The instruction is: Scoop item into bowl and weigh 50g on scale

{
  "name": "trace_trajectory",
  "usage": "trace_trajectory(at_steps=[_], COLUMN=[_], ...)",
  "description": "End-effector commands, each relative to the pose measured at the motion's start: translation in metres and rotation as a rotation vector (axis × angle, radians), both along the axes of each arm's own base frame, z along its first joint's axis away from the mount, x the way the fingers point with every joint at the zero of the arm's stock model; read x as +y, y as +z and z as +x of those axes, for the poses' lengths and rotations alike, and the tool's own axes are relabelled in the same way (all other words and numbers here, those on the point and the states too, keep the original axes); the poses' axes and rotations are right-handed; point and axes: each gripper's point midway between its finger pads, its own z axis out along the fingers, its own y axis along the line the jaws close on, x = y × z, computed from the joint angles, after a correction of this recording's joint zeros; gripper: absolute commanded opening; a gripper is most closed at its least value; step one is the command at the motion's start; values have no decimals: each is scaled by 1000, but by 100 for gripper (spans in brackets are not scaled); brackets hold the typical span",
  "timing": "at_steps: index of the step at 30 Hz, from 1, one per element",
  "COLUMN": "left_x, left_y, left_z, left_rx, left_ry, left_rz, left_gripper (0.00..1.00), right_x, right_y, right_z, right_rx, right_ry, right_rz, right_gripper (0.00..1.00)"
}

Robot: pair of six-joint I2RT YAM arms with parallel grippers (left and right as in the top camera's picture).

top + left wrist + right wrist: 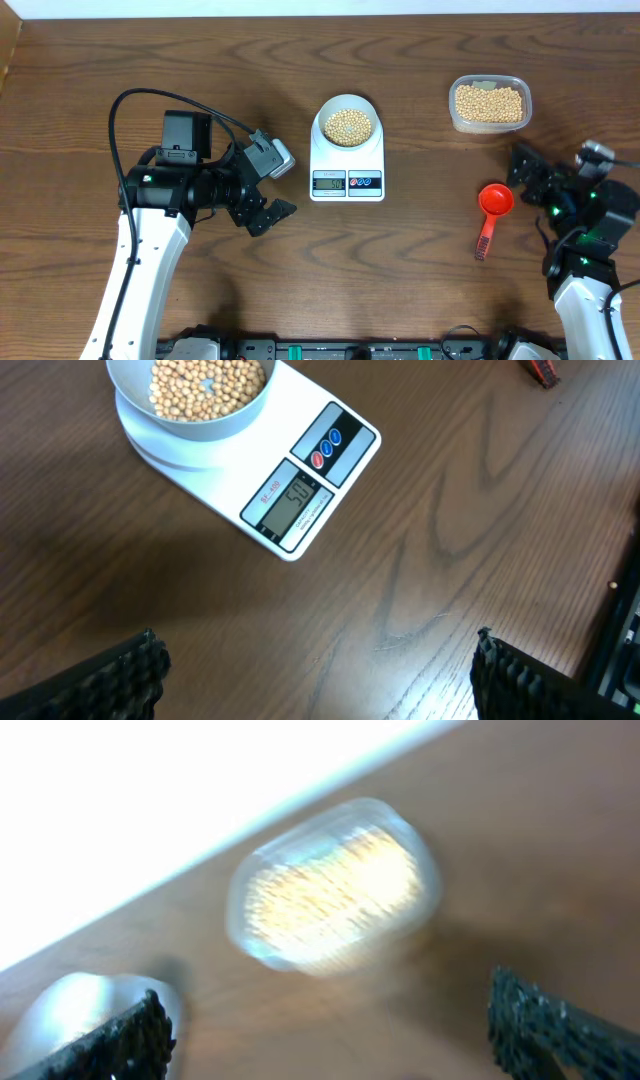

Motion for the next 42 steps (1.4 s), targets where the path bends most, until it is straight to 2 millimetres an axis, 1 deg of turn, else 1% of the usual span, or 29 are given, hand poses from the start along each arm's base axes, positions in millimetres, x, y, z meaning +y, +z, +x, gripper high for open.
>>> trace_trajectory(at_steps=[1,3,5,6,8,10,12,16,21,26,28,30,32,37,40,42], left_x=[0,0,0,0,0,0,0,0,0,0,0,0,0,0,0,0], left_y=[11,11,11,11,11,11,11,11,11,11,11,11,11,11,11,11], left_z=[3,3,3,3,3,3,3,3,3,3,3,3,3,3,3,3], left_rx=[-38,-38,-38,-38,-38,-38,-38,-38,-38,-38,-38,-38,-38,-38,-38,-38], left_ry=[-11,-11,-11,-11,-11,-11,-11,-11,-11,-11,-11,-11,-11,-11,-11,-11], left_rz=[-3,-3,-3,-3,-3,-3,-3,-3,-3,-3,-3,-3,-3,-3,-3,-3], left_gripper=[99,99,99,99,98,99,99,99,99,98,99,98,99,99,99,99], right_x=[42,45,46,47,46,41,44,47,36,19,17,20,23,29,29,31], right_y=[44,66,82,87,90,88,84,85,83,69,66,66,68,69,60,47], right_z=[-7,-8,-10,-12,-14,-15,-18,-22,-30,-34,-36,-39,-41,-38,-34,-32], right_rx=[-162,-225,-266,-283,-296,-297,-273,-273,-265,-204,-189,-189,-201,-248,-230,-205], right_ry=[254,258,259,260,257,246,268,309,321,276,274,296,317,333,274,234], right_rz=[54,107,139,138,120,76,106,109,113,162,178,180,152,9,-38,-89], right_gripper=[99,99,99,99,99,99,99,99,99,99,99,99,99,99,99,99])
